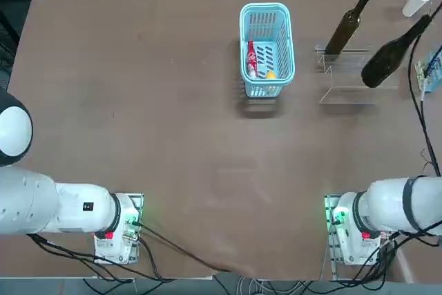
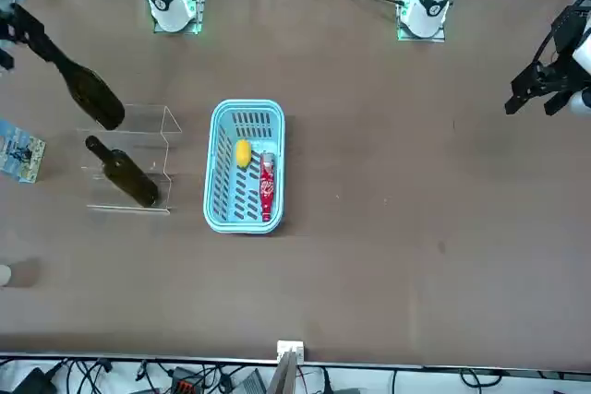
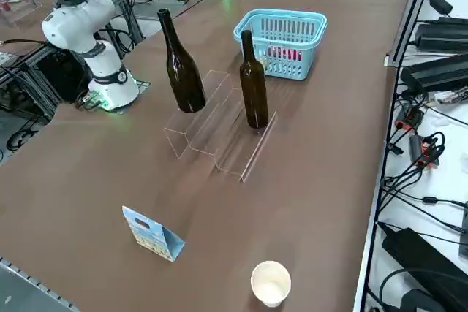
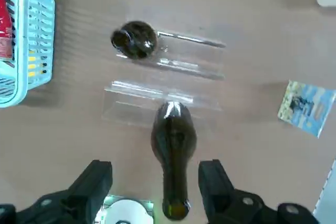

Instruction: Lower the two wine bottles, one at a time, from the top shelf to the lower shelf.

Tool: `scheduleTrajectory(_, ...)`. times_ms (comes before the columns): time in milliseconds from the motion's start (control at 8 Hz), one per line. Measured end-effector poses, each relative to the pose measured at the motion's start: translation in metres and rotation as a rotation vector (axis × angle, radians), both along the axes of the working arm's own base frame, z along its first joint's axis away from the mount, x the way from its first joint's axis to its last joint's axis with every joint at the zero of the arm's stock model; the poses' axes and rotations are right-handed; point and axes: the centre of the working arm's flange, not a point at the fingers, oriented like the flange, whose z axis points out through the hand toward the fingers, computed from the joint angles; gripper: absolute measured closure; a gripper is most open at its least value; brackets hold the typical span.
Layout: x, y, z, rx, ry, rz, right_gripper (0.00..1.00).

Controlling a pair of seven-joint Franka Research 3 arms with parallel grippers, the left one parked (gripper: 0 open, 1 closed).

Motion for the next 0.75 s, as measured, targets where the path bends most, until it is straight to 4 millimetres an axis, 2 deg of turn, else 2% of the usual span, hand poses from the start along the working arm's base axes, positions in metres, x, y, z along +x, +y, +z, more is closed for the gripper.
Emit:
scheduleTrajectory(375, -0.032, -0.010, -0.025, 0.002, 0.004, -0.025, 0.02)
scheduleTrajectory(750, -0.038, -0.013, -0.050, 0.004, 0.021, -0.032, 0.04)
